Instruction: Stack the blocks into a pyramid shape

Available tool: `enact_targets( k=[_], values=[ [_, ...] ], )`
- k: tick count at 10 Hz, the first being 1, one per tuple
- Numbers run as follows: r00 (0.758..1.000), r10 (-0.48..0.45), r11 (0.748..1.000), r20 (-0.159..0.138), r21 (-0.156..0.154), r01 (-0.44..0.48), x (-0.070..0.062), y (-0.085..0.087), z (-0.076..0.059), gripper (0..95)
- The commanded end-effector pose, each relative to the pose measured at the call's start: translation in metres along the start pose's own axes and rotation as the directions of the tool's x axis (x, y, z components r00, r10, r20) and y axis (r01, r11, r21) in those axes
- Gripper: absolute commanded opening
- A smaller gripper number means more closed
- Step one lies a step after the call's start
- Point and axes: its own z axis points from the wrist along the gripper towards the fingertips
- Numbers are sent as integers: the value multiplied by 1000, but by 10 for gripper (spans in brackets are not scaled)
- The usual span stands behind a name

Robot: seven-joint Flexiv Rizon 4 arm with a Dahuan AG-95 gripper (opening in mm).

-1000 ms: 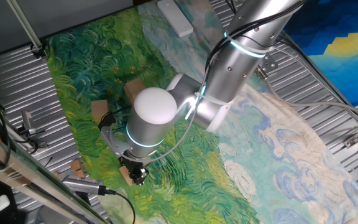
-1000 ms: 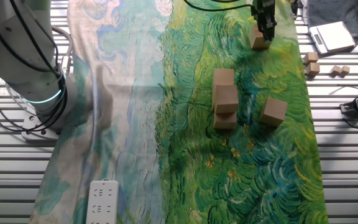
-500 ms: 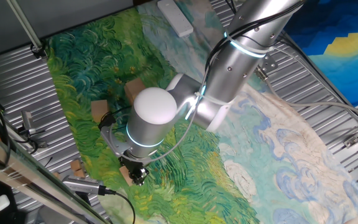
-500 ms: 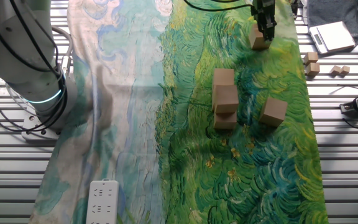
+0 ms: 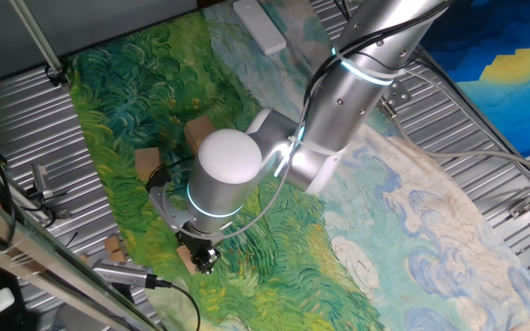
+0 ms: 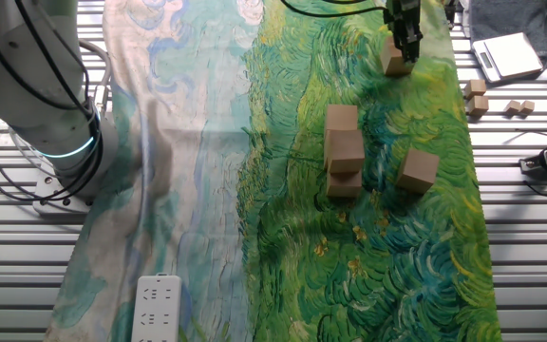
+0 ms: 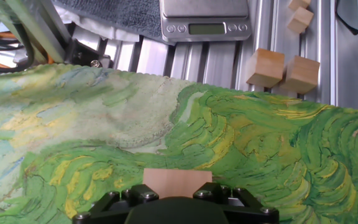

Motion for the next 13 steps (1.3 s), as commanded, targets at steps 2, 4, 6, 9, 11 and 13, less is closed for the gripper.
enact_targets(
  k=[2,4,6,9,11,13],
  values=[
    [992,-117,991,-55,-68,113,-8,-1,-49,0],
    [991,-120,991,-53,-70,116,-8,-1,-52,0],
    [975,-214,975,-54,-72,210,-13,-5,-56,0],
    [933,-357,927,-55,-148,346,-19,-15,-64,0],
    [910,-405,899,-87,-220,379,-10,-21,-84,0],
    [854,-511,842,-97,-259,474,-1,-27,-96,0]
  ],
)
